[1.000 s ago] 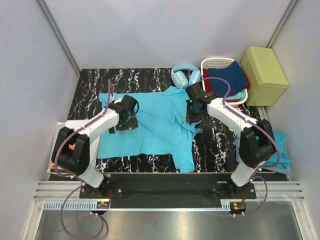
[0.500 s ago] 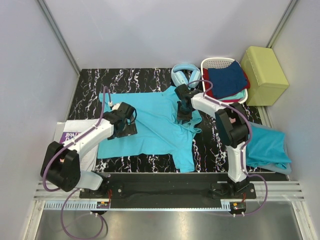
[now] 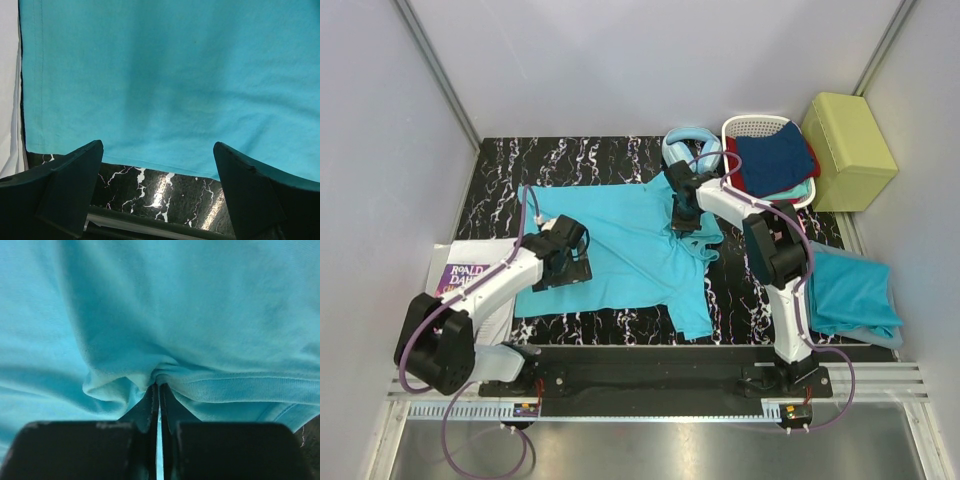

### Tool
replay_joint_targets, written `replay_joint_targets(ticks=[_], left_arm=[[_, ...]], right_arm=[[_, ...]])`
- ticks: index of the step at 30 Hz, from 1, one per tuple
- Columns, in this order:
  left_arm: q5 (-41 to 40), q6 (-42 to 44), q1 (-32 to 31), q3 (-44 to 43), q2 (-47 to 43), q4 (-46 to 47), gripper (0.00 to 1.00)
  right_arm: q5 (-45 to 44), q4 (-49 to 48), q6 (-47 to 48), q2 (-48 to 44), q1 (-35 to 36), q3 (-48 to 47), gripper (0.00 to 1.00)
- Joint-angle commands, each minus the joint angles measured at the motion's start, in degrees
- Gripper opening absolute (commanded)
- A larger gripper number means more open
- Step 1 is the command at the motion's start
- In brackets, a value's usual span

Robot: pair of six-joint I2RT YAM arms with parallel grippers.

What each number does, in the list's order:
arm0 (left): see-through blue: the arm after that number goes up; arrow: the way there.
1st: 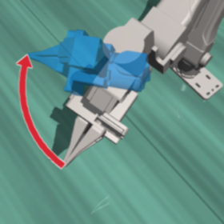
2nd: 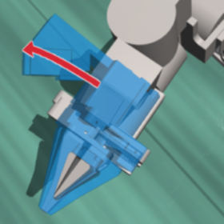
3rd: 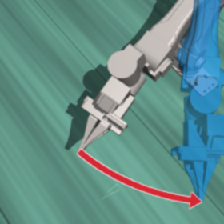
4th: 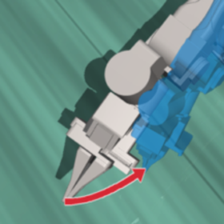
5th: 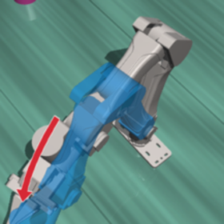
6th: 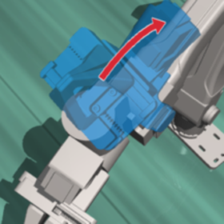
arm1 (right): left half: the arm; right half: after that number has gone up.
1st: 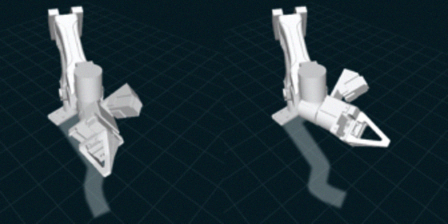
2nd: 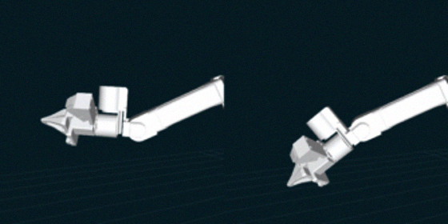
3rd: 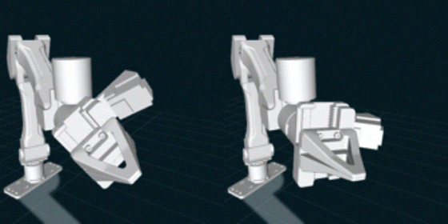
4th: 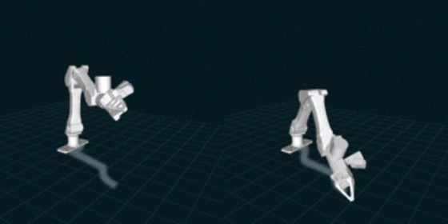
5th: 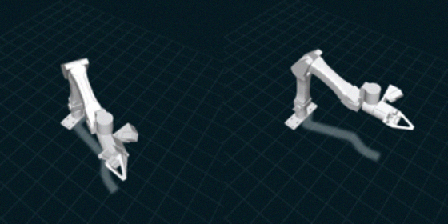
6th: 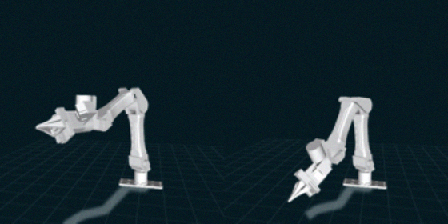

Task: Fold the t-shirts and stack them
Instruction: Flatten out the tshirt

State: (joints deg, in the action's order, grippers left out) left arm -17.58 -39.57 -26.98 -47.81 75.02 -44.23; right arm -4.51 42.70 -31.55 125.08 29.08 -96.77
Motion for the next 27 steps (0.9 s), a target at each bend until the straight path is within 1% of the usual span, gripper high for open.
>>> replay_joint_targets(ticks=[1, 7, 9, 16, 21, 22, 23, 24, 26, 27], left_arm=[[2.46, -1.56, -0.26, 0.18, 0.12, -0.94, 0.99], [5.54, -2.35, -0.26, 0.88, 6.35, -0.95, 0.99], [6.15, -2.61, -0.35, 1.05, 7.06, -0.95, 0.99], [6.33, -2.79, -0.7, 1.32, 7.77, -1.04, 0.99], [5.9, -3.23, -0.79, 1.76, 7.25, -1.39, 0.99], [5.55, -3.49, -1.05, 1.67, 6.81, -1.47, 0.99], [5.28, -3.76, -1.23, 1.41, 6.11, -1.56, 0.99], [4.41, -3.93, -1.4, 1.06, 4.53, -1.74, 0.99], [3.44, -4.37, -2.02, 0.44, 2.42, -1.83, 0.99], [2.56, -4.37, -2.2, -0.34, 1.45, -1.83, 0.99]], right_arm=[[-5.41, 1.86, -1.14, 0.26, -1.3, -1.32, 0.0], [-8.14, 2.65, -2.02, -1.94, -3.76, 1.05, 0.0], [-8.41, 2.66, -2.11, -2.55, -4.9, 1.41, 0.0], [-8.32, 3.18, -0.71, -2.73, -10.0, -0.08, 0.0], [-6.92, 3.44, 0.96, -2.29, -11.24, -2.36, 0.0], [-5.96, 3.27, 0.96, -3.08, -11.15, -2.8, 0.02], [-4.81, 2.83, 0.96, -3.78, -10.72, -2.63, 0.07], [-4.46, 1.26, 1.92, -4.92, -10.19, -2.2, 0.23], [-6.45, 0.9, 2.63, -8.26, -8.7, -1.93, 0.43], [-6.99, 0.9, 3.77, -9.31, -6.78, -2.19, 0.52]])
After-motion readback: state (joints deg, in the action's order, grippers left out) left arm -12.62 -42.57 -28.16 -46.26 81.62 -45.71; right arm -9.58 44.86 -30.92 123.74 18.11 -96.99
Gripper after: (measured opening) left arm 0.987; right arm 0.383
